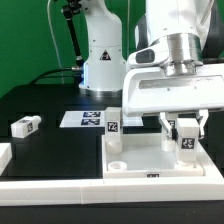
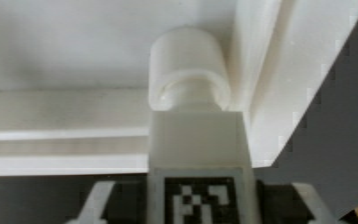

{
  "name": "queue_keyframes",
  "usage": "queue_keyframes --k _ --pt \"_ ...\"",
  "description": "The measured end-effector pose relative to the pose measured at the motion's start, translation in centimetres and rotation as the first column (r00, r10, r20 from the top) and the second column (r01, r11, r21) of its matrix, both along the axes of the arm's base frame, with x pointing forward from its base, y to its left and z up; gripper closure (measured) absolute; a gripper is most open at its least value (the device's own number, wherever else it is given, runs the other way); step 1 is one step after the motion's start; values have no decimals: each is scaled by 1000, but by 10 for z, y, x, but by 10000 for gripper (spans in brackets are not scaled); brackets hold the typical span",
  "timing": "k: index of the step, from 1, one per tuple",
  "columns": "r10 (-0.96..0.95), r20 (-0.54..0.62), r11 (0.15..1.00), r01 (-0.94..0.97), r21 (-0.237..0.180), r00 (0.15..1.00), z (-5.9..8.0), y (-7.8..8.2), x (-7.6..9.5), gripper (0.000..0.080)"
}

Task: Assemble square table

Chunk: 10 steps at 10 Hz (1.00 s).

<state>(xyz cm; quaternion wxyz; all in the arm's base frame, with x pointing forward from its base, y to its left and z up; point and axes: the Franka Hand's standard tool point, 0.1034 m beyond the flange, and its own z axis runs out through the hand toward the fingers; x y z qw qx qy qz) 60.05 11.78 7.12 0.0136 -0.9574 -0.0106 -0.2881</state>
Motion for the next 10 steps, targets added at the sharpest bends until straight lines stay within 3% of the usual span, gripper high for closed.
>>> queue_keyframes --k 1,2,3,4,10 --pt "3 -2 1000 -3 -2 1000 -1 0 0 462" --pt "7 -3 1000 -7 -5 1000 -1 0 0 462" --pt "10 -2 1000 -10 -7 1000 -1 0 0 279" --pt "12 -2 1000 -12 -8 1000 -1 0 0 177" --pt "19 -2 1000 -19 -13 1000 -1 0 0 150"
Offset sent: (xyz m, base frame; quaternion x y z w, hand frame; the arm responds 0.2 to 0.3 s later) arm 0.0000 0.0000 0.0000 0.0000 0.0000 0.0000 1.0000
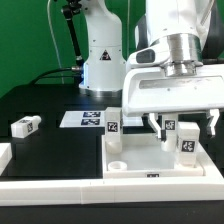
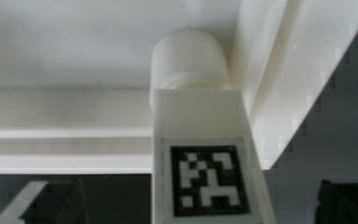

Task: Assemble square table

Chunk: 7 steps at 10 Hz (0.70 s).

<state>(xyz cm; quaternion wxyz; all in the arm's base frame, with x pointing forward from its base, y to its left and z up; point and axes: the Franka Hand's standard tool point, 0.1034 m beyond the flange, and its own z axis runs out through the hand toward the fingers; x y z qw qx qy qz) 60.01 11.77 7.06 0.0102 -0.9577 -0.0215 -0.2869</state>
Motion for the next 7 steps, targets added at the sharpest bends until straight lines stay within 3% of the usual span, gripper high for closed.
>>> queue_keyframes --k 1,2,3,4,5,7 --pt "0 -9 1000 0 -1 1000 0 -1 0 150" --pt "-13 -95 1000 14 6 995 2 -3 -2 150" --pt "-19 -168 1000 23 16 986 13 -4 1 150" --pt "-26 -160 999 30 20 987 21 -5 9 150" --pt "-25 -184 999 30 22 983 20 -4 10 150" --pt "-26 -376 999 40 28 926 21 -4 10 150"
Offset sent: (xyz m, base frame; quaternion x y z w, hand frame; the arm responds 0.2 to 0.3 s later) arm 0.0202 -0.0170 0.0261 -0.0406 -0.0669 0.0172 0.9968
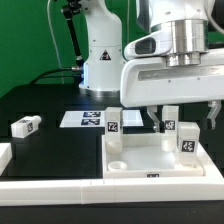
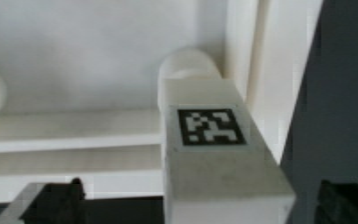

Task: Assemble square table

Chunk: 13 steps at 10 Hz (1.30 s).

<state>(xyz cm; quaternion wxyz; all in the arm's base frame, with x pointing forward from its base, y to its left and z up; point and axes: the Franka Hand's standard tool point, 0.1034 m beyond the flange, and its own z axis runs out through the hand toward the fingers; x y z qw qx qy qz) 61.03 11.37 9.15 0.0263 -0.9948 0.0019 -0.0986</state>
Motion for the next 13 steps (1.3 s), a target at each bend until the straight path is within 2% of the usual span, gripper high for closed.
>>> queue_keyframes --k 1,2,3,4,7,9,11,13 --pt "-1 -35 1000 1 1 999 1 -1 5 150" --pt "-4 -133 1000 4 3 991 -1 -6 4 150" --pt "-17 -197 1000 19 8 980 1 -12 11 150" --pt "-32 -192 999 34 8 981 0 -12 17 150" --pt "-107 -210 993 113 16 972 -10 1 12 150" --pt "-106 -200 993 113 23 974 -18 19 2 150" --pt "-130 -204 990 136 20 970 -21 16 -1 150" --pt "-131 -205 990 137 19 970 -22 15 -1 411"
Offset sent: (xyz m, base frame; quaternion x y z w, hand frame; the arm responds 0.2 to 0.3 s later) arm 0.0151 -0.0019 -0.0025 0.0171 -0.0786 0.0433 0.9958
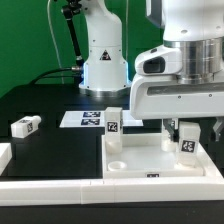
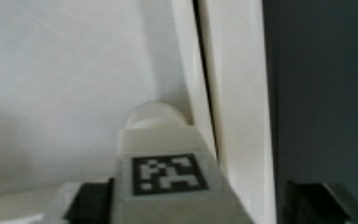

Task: Assemble square table

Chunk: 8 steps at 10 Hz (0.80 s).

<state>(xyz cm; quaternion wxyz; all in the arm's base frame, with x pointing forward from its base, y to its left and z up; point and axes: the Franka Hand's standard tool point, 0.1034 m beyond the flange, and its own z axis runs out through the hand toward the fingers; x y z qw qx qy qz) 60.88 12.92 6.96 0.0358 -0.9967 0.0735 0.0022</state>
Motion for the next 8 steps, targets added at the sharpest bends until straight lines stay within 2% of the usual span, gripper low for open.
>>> queue_keyframes --k 1,2,6,8 --pt "-79 -5 997 79 -5 997 0 -4 0 411" --pt "-179 -12 984 179 -6 984 -1 -5 0 506" --pt "-445 -31 895 445 -11 895 -1 -4 0 506" --pt "-595 -41 804 595 -5 803 -3 -6 1 506"
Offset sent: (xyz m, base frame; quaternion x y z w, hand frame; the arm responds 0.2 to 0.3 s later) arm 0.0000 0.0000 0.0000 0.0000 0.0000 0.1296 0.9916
